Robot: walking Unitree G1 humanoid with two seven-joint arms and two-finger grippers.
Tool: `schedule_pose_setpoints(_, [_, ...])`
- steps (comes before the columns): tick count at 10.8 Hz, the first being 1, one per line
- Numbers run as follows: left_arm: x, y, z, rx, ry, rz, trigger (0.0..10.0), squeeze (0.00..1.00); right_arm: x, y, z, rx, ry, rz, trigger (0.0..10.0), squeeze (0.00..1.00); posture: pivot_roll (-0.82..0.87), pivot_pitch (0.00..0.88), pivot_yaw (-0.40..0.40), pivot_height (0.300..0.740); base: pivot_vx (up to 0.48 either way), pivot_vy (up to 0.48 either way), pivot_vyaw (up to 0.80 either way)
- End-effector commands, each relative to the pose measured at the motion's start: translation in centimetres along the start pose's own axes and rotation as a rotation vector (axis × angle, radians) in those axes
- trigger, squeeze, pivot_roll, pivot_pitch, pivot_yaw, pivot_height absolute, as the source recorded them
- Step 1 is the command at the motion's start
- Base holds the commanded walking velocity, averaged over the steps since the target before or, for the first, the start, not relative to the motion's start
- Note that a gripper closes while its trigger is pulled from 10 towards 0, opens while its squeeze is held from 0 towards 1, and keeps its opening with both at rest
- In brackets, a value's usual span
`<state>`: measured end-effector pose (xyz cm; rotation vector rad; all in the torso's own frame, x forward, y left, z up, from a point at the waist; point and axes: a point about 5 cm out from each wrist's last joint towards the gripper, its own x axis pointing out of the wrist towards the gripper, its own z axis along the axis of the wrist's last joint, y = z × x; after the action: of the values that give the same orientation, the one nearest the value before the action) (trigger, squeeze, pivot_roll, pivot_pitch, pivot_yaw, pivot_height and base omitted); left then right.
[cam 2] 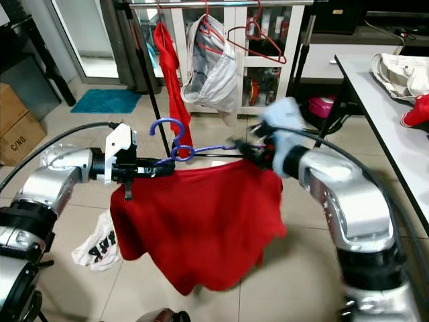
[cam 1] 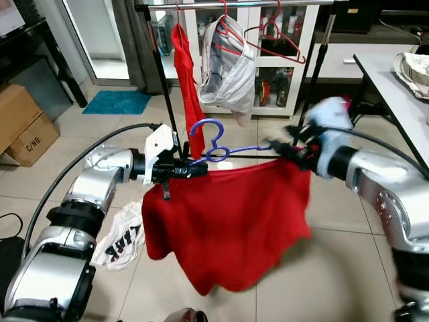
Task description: Hang hanger
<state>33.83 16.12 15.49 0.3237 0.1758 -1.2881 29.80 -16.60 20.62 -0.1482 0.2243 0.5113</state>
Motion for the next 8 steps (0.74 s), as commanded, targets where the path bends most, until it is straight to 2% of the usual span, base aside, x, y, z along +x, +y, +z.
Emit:
schedule_pose_setpoints(1, [-0.3,0.3,0.6,0.019,-0.026,0.026,0.0,0.0,-0.2,-0.1,-0.3,0.02,0.013,-0.049,10.0,0.2,-0.16,0.0,0.136,0.74,0.0,0.0,0.0])
schedule_pose_setpoints(2, [-0.3,0.3,0.6,0.022,-0.023,0.043,0.0,0.0,-0.2,0.0,-0.8,0.067,0.016,-0.111,10.0,0.0,-0.16,0.0,0.133,0.74,0.0,0.0,0.0])
schedule_pose_setpoints(4, [-0.3,0.3,0.3,0.026,-0.01,0.073,0.0,0.0,-0.4,-0.3,-1.0,0.195,0.01,-0.209,10.0,0.0,-0.16,0.0,0.139,0.74,0.0,0.0,0.0])
schedule_pose_setpoints(5, [-0.3,0.4,0.1,0.03,0.003,0.093,0.0,0.0,-0.4,-0.2,-1.5,0.245,0.048,-0.233,10.0,0.0,-0.16,0.0,0.136,0.74,0.0,0.0,0.0])
schedule_pose_setpoints(8, [-0.3,0.4,0.3,0.024,-0.013,0.114,0.0,0.0,-0.3,-0.2,-2.4,0.316,0.117,-0.283,10.0,0.0,-0.16,0.0,0.134,0.74,0.0,0.0,0.0])
